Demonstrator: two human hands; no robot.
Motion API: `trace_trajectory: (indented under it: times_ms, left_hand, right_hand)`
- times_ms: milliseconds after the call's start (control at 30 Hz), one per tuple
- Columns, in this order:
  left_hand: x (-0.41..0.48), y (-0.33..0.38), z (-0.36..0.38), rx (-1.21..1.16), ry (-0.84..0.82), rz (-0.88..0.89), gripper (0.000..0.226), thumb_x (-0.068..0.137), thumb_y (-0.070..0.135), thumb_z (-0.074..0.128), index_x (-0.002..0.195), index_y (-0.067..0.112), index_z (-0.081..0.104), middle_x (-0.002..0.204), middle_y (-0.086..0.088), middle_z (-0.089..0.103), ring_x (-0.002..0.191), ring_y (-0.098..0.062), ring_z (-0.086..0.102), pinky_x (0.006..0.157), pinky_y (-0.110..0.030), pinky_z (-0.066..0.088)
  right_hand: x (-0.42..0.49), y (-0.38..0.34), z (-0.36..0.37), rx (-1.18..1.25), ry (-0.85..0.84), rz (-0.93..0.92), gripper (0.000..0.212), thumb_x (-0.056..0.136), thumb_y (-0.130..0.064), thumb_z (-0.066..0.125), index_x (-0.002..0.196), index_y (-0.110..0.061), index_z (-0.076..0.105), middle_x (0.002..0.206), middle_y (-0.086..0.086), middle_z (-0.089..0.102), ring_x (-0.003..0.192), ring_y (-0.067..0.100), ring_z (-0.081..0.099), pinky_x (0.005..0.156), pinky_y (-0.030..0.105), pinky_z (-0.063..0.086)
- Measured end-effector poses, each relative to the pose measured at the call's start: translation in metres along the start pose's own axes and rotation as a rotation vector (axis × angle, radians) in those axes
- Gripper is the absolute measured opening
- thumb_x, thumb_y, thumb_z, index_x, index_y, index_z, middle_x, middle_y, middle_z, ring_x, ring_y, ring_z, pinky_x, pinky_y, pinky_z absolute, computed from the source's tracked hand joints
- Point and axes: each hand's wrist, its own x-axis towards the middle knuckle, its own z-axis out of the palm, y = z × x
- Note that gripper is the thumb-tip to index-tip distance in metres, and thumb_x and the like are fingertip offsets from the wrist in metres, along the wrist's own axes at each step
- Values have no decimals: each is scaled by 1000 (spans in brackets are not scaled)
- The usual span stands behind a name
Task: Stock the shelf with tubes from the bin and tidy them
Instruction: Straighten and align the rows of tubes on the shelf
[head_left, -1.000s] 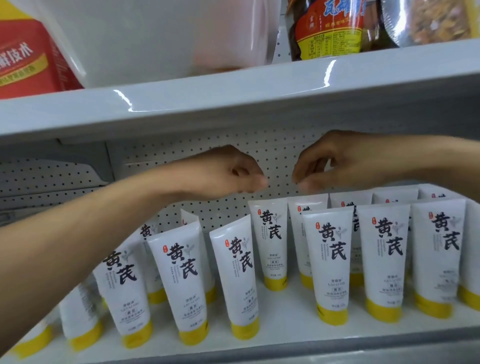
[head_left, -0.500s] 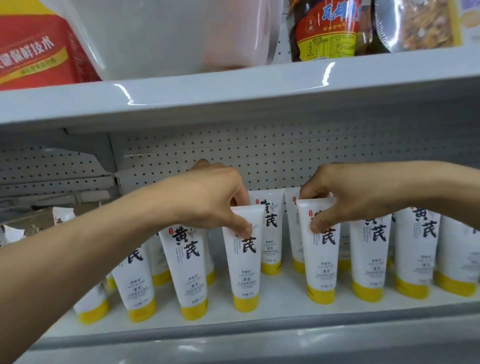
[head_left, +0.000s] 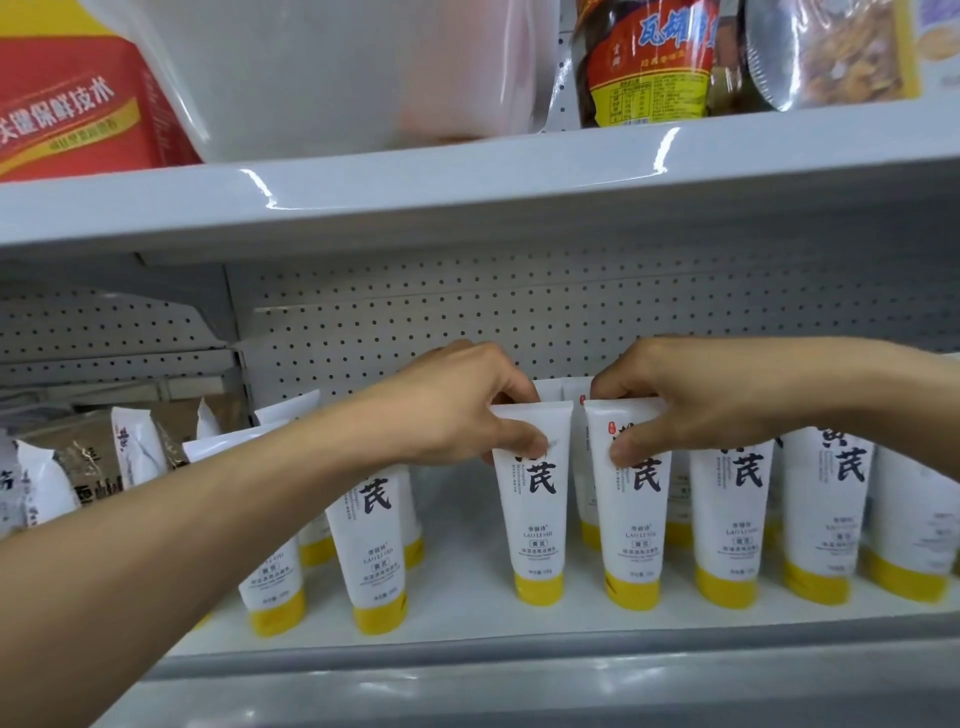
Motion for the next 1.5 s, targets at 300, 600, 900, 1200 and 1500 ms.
trace_trajectory:
  times_ms: [300,600,900,1200,1500]
  left_hand:
    - [1,5,0,-21,-14,15,16,81,42,72,85,27,73,75,13,72,66,3,64,61,-21,46]
    - [-2,4,-13,-77,-57,2,23,81,49,70,98,34,72,92,20,72,87,4,65,86,-28,54]
    - [-25,-62,-72,40,22,-222,28,85,47,65,110,37,68,109,18,67,98,3,60,92,-19,46]
    - [-15,-93,-53,62,-354,-189,31,83,27,75,112,36,71,112,27,65,99,13,57,100,-19,39]
    - [15,-86,-30,-132,-241,-32,10,85,26,73,93,21,76,85,13,75,78,-4,71,79,-27,59]
  right_hand:
    - [-1,0,0,11,-10,9,16,83,-41,70,84,-27,64,82,-17,70,74,4,66,73,39,56]
    - [1,2,-5,41,-6,-23,18,83,-50,65,92,-34,66,88,-22,70,79,-2,66,77,34,57]
    - [30,-1,-29,90,202,-93,13,84,-45,64,94,-37,67,86,-25,67,83,-13,60,76,13,46]
    - [78,-13,-19,69,-45,-89,19,86,-38,69,102,-29,72,93,-20,72,87,-4,66,89,23,52]
    - [93,-14,-3,19,-90,-101,19,88,-32,67,92,-15,74,89,4,74,82,25,67,75,40,56]
